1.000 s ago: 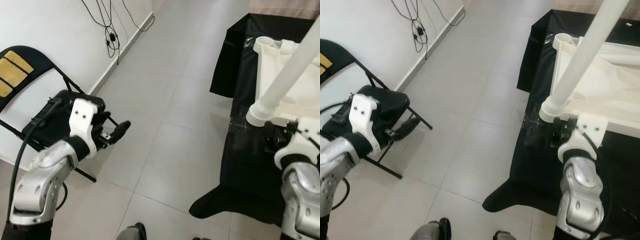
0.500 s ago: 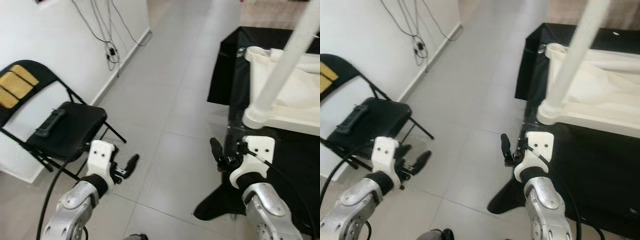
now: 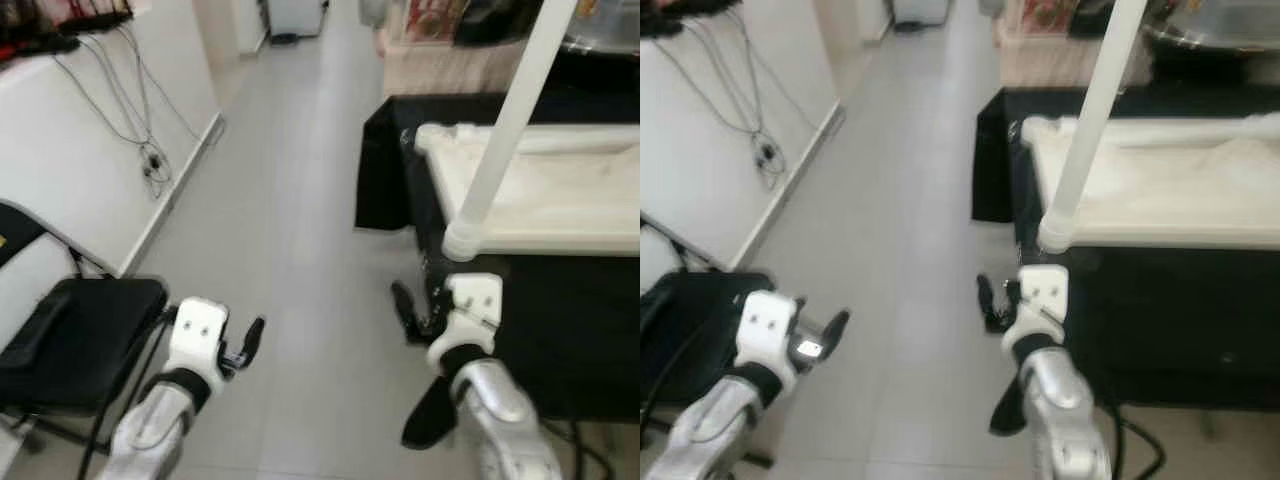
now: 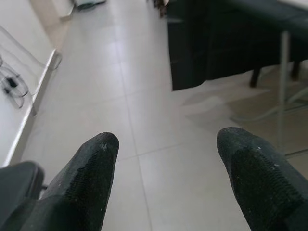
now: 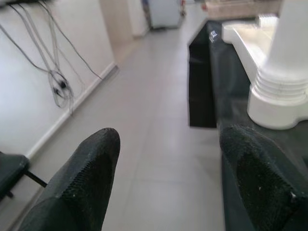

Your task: Building children table

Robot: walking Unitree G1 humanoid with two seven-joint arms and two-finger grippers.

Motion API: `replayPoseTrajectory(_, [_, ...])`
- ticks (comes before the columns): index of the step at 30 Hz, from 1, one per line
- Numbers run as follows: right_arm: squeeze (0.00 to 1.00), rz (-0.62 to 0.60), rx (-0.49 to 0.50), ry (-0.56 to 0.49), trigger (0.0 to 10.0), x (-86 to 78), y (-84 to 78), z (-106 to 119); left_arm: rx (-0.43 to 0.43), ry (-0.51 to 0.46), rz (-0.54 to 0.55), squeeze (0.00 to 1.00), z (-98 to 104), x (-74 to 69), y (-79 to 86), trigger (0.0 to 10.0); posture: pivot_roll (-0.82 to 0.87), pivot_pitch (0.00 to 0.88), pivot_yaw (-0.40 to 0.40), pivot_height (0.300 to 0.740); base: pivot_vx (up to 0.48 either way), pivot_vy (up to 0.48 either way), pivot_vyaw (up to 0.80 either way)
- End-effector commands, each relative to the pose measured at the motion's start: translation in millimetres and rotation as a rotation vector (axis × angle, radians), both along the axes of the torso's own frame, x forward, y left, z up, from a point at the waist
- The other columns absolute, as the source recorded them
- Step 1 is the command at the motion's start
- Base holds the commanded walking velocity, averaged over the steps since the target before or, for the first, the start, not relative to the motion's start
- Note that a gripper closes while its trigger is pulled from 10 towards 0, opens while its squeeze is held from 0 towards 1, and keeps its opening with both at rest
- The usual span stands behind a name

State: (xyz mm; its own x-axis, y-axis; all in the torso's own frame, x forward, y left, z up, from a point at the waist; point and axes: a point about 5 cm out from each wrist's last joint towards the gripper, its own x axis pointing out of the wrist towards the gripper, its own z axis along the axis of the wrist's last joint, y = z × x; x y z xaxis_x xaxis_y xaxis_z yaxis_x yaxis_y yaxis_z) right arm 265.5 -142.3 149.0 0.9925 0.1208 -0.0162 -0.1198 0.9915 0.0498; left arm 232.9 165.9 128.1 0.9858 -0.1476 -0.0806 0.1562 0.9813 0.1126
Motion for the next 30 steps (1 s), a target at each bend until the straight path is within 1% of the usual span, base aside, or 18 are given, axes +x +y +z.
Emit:
replayPoseTrajectory(1, [0.0,-0.022,-0.003,0.008,10.0,5.4,-3.5,-6,0.0,-0.002,0.014,0.0,-4,0.6,0.5,10.0,0.09,0.014,0.024,0.74,0.0,0.0,-0.8])
replayPoseTrajectory(3, [0.0,-0.022,-0.005,0.002,10.0,7.3,-3.2,-6,-0.005,-0.001,0.016,0.0,-5,1.4,0.3,10.0,0.09,0.014,0.024,0.74,0.0,0.0,-0.8])
replayPoseTrajectory(5, [0.0,-0.023,-0.008,-0.002,10.0,11.6,-3.0,-7,-0.043,0.018,0.018,0.0,-9,1.7,-0.3,10.0,0.09,0.0,0.011,0.74,0.0,0.0,-0.8])
replayPoseTrajectory(6, [0.0,-0.023,-0.008,-0.002,10.0,11.6,-3.0,-7,-0.043,0.018,0.018,0.0,-9,1.7,-0.3,10.0,0.09,0.0,0.011,0.74,0.0,0.0,-0.8])
replayPoseTrajectory(7, [0.0,-0.021,-0.009,-0.002,10.0,11.9,-3.1,-8,-0.062,0.023,0.015,0.0,-11,-0.5,-1.2,10.0,0.09,0.0,0.008,0.74,0.0,0.0,-0.8])
replayPoseTrajectory(11, [0.0,0.037,-0.049,0.006,10.0,4.8,-2.3,-13,-0.049,-0.001,0.029,0.0,-14,-7.8,-2.8,10.0,0.08,0.0,-0.017,0.74,0.0,0.0,-0.8])
replayPoseTrajectory(14, [0.0,0.064,-0.098,0.019,10.0,-1.5,-5.8,-21,-0.061,-0.014,0.04,0.0,-17,-5.9,-3.4,10.0,0.07,0.0,-0.04,0.74,0.0,0.0,-0.8])
replayPoseTrajectory(18, [0.0,0.065,-0.092,0.043,10.0,-2.4,-8.1,-29,-0.044,-0.009,0.035,0.0,-20,-4.4,-4.8,10.0,0.05,0.0,-0.051,0.74,0.0,0.0,-0.8])
replayPoseTrajectory(20, [0.0,0.085,-0.096,0.047,10.0,-3.2,-5.6,-31,-0.035,-0.013,0.03,0.0,-19,-1.3,-6.1,10.0,0.06,0.0,-0.057,0.74,0.0,0.0,-0.8])
replayPoseTrajectory(21, [0.0,0.082,-0.084,0.036,10.0,0.0,-6.7,-29,-0.038,-0.023,0.027,0.0,-18,2.0,-7.3,10.0,0.06,0.0,-0.052,0.74,0.0,0.0,-0.8])
replayPoseTrajectory(22, [0.0,0.075,-0.074,0.031,10.0,6.0,-8.1,-27,-0.033,-0.035,0.019,0.0,-16,6.5,-9.4,10.0,0.05,0.0,-0.052,0.74,0.0,0.0,0.0])
replayPoseTrajectory(24, [0.0,0.067,-0.062,0.023,10.0,12.8,-10.0,-24,-0.027,-0.052,0.011,0.0,-14,11.3,-12.2,10.0,0.05,0.0,-0.053,0.74,0.0,0.0,0.0])
replayPoseTrajectory(28, [0.0,0.096,-0.061,0.01,10.0,14.1,-4.7,-22,-0.018,-0.058,0.016,0.0,-13,11.8,-11.6,10.0,0.05,0.0,-0.039,0.74,0.0,0.0,0.0])
replayPoseTrajectory(29, [0.0,0.108,-0.052,-0.005,10.0,16.3,-2.2,-18,-0.026,-0.057,0.046,0.0,-14,11.0,-8.0,10.0,0.05,0.0,-0.031,0.74,0.0,0.0,0.0])
replayPoseTrajectory(30, [0.0,0.108,-0.052,-0.005,10.0,16.3,-2.2,-18,-0.026,-0.057,0.046,0.0,-14,11.0,-8.0,10.0,0.05,0.0,-0.031,0.74,0.0,0.0,0.0])
